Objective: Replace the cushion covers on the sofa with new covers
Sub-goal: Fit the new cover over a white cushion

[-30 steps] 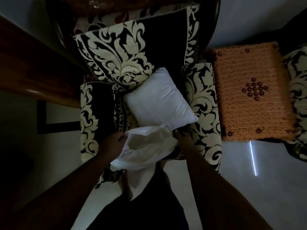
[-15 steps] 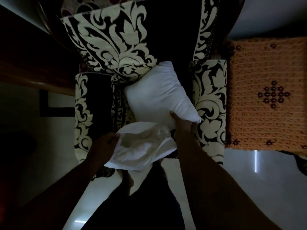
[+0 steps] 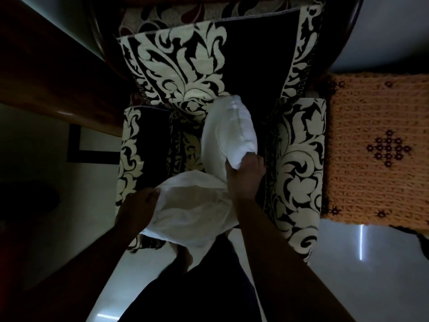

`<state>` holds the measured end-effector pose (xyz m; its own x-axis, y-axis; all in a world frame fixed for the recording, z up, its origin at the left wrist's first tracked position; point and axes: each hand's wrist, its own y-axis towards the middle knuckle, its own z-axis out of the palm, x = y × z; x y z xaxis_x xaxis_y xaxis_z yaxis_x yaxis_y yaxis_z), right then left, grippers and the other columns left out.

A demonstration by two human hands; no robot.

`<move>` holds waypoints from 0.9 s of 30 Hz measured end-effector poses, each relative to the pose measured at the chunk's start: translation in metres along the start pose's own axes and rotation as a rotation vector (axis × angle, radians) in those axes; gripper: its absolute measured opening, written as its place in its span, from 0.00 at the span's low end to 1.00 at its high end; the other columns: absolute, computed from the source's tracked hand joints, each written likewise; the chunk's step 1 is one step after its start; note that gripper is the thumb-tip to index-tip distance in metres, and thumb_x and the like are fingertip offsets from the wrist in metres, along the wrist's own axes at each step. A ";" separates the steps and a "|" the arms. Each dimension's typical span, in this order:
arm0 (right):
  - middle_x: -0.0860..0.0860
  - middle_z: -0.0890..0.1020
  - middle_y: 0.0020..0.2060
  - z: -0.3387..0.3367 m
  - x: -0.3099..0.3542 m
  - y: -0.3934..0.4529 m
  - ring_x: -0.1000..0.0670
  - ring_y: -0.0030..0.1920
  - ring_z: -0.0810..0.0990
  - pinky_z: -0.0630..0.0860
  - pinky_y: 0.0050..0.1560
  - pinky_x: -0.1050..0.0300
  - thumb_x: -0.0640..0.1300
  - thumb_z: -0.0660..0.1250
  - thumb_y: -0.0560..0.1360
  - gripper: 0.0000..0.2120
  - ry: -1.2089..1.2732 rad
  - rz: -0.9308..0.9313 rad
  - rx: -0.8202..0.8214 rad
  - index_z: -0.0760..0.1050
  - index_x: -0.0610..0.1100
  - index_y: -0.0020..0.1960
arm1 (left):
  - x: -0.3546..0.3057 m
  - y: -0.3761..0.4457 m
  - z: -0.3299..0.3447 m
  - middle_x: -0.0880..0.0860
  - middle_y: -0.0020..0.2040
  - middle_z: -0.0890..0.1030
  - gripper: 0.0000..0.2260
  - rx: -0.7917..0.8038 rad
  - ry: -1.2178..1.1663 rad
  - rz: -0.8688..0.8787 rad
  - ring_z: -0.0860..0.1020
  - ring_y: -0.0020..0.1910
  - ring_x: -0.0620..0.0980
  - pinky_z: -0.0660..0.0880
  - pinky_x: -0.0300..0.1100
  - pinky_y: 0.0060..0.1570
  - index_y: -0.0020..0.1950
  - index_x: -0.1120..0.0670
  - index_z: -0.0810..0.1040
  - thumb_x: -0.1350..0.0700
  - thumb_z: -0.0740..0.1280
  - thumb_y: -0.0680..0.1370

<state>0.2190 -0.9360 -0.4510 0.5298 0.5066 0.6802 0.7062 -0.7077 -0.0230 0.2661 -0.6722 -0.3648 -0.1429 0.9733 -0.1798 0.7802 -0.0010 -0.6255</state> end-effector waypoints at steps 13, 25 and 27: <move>0.40 0.63 0.74 0.003 0.022 0.004 0.35 0.74 0.63 0.62 0.67 0.24 0.64 0.78 0.60 0.63 -0.575 -0.383 0.490 0.46 0.51 0.83 | 0.027 -0.015 0.007 0.59 0.65 0.80 0.20 0.005 -0.104 -0.066 0.77 0.63 0.61 0.70 0.48 0.59 0.69 0.55 0.77 0.45 0.56 0.86; 0.43 0.79 0.58 0.023 0.023 0.006 0.39 0.56 0.80 0.78 0.54 0.43 0.56 0.75 0.67 0.49 -0.480 -0.326 0.536 0.53 0.50 0.80 | 0.061 -0.035 0.005 0.59 0.57 0.83 0.18 -0.065 -0.175 -0.112 0.79 0.56 0.60 0.70 0.46 0.53 0.61 0.57 0.80 0.47 0.56 0.86; 0.43 0.80 0.53 0.009 0.028 -0.007 0.40 0.50 0.81 0.78 0.50 0.45 0.57 0.74 0.66 0.47 -0.462 -0.383 0.502 0.57 0.49 0.79 | 0.065 -0.042 0.002 0.59 0.57 0.83 0.18 -0.085 -0.187 -0.104 0.79 0.56 0.60 0.69 0.44 0.51 0.61 0.57 0.80 0.47 0.56 0.86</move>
<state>0.2333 -0.9126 -0.4383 0.2700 0.9022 0.3364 0.9490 -0.1903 -0.2513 0.2229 -0.6091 -0.3520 -0.3290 0.9077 -0.2604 0.8028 0.1237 -0.5832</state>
